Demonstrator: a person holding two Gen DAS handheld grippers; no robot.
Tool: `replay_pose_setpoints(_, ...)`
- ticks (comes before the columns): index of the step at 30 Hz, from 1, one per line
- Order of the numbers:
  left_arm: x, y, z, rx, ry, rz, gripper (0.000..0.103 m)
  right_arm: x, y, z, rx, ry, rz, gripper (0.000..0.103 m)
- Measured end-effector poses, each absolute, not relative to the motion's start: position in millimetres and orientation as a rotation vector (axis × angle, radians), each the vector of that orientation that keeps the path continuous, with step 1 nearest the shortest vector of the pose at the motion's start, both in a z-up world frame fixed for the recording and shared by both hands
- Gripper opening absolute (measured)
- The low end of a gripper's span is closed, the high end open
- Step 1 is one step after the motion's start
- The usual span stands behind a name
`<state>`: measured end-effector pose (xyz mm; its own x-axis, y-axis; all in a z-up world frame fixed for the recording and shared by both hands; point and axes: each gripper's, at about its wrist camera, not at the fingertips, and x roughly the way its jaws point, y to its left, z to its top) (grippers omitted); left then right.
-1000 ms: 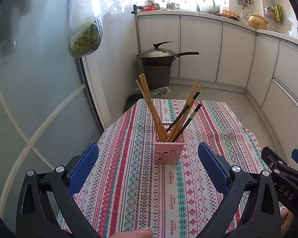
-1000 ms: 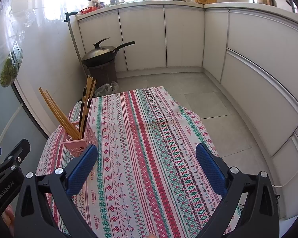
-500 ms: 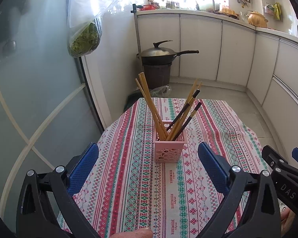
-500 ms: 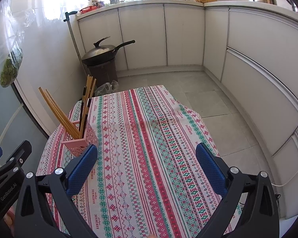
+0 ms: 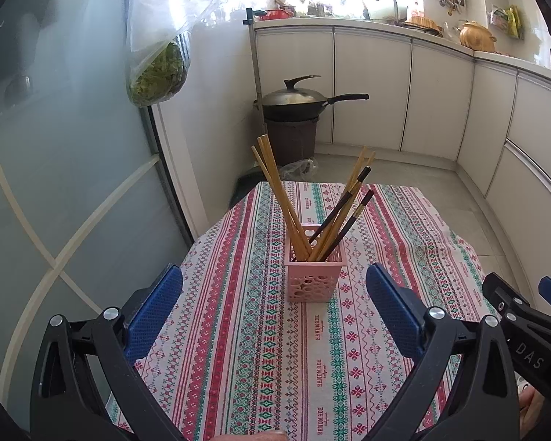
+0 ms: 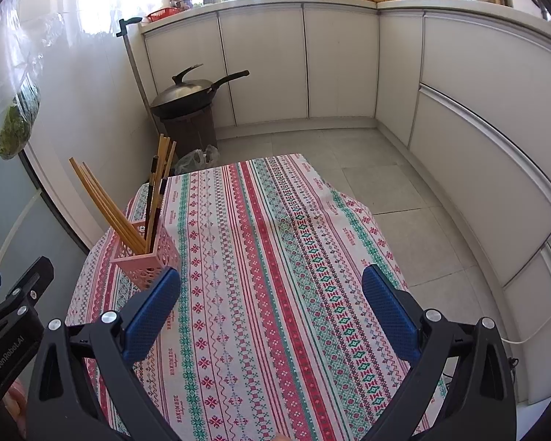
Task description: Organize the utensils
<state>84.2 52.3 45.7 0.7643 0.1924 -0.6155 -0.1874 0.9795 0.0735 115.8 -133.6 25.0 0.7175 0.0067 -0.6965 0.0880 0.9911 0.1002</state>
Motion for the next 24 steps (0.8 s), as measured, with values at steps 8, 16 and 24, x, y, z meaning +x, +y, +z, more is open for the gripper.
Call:
replay_pose_setpoints(8, 83.5, 51.4, 45.8, 0.016, 0.668, 0.212, 0.096, 117.4, -133.7, 22.9, 0.130, 0.786, -0.043, 0.096)
replay_pose_setpoints(16, 83.5, 46.8, 44.6, 0.031, 0.666, 0.195, 0.096, 120.3, -135.5, 19.2, 0.132, 0.799, -0.047, 0.096)
replay_pose_setpoints(24, 82.2, 44.4, 43.3, 0.036, 0.658, 0.171, 0.093, 122.0, -136.8, 17.2, 0.136, 0.808, -0.047, 0.096)
